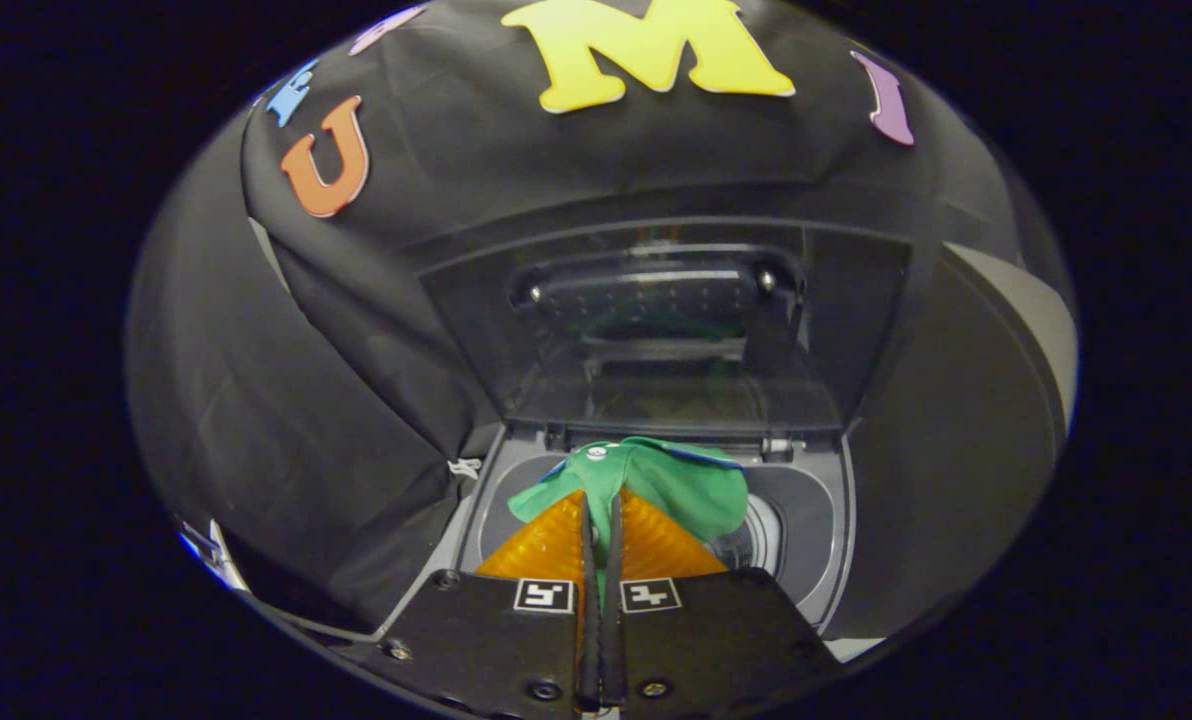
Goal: Put the clothes into the washing machine and then close the washing machine lid.
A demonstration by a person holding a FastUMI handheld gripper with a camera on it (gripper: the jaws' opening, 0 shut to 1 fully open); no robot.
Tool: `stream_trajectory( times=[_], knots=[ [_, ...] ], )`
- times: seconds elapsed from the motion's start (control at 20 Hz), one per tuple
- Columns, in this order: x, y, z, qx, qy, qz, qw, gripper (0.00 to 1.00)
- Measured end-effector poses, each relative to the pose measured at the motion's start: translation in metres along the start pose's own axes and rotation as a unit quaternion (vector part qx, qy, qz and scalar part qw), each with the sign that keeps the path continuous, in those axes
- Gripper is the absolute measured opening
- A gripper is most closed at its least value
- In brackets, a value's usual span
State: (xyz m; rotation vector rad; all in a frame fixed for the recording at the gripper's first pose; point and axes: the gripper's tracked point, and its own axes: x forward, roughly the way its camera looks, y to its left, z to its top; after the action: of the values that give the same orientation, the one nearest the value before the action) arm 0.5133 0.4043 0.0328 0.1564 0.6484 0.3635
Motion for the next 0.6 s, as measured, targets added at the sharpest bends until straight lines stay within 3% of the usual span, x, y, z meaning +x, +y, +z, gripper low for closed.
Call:
stream_trajectory(
  times=[0.6],
  knots=[
    [0.025, -0.029, -0.049, 0.035, 0.097, -0.048, 0.993, 0.04]
  ],
)
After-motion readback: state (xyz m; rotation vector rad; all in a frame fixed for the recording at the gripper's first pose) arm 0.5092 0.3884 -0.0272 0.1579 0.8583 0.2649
